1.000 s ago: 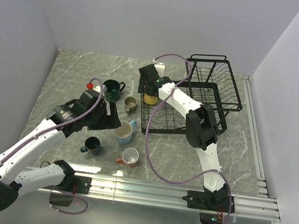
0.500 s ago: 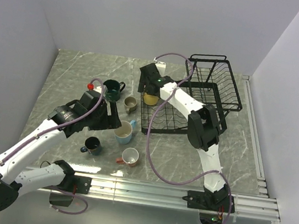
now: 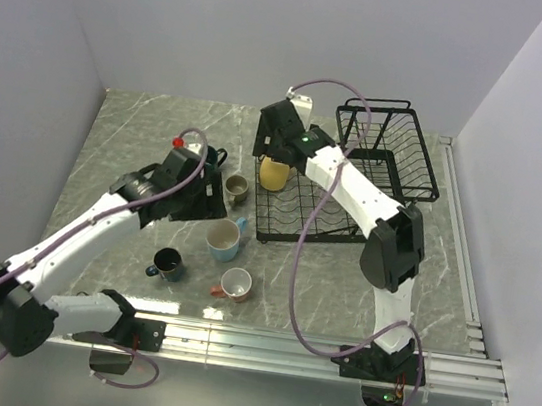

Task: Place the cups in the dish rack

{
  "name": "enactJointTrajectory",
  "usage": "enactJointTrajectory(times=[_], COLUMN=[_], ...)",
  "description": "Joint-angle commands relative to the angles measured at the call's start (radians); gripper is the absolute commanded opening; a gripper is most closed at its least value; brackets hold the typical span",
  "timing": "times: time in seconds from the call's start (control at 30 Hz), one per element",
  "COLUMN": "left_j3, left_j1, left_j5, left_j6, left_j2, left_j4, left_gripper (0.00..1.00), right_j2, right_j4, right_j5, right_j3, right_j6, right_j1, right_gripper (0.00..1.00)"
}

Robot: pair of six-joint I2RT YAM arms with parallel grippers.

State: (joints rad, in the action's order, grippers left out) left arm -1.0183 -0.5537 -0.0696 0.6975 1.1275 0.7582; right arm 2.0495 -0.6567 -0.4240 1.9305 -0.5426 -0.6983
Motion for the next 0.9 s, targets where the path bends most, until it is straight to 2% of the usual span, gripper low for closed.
enactJointTrajectory(times=[0.0, 0.17, 0.4, 0.6, 0.87], left_j3=[-0.113, -0.193, -0.334, -0.414, -0.457], left_j1=[0.046, 0.119, 0.129, 0.129, 0.135], left_j5=[-0.027, -0.01, -0.027, -0.027, -0.032], left_j6=[-0.069, -0.101, -0.121, -0.131, -0.125], left_j2=[0.078, 0.264, 0.546, 0.678, 0.741], left_j4=[-0.051, -0.071, -0.1, -0.131, -0.152], left_gripper=[0.82, 0.66, 0.46, 0.44, 0.45], right_j2=[-0.132, -0.262, -0.474, -0.644, -0.787], right_j4=[-0.066, -0.13, -0.184, -0.225, -0.245], right_j5=[-0.03, -0.016, -0.001, -0.021, -0.05], right_j3=[0.025, -0.019, -0.174, -0.284, -0.448], right_j6=[-0.008, 0.001, -0.019, -0.016, -0.039], right_j1=[-0.009, -0.013, -0.012, -0.012, -0.012], right_gripper=[1.0, 1.0, 1.0, 1.0, 1.0])
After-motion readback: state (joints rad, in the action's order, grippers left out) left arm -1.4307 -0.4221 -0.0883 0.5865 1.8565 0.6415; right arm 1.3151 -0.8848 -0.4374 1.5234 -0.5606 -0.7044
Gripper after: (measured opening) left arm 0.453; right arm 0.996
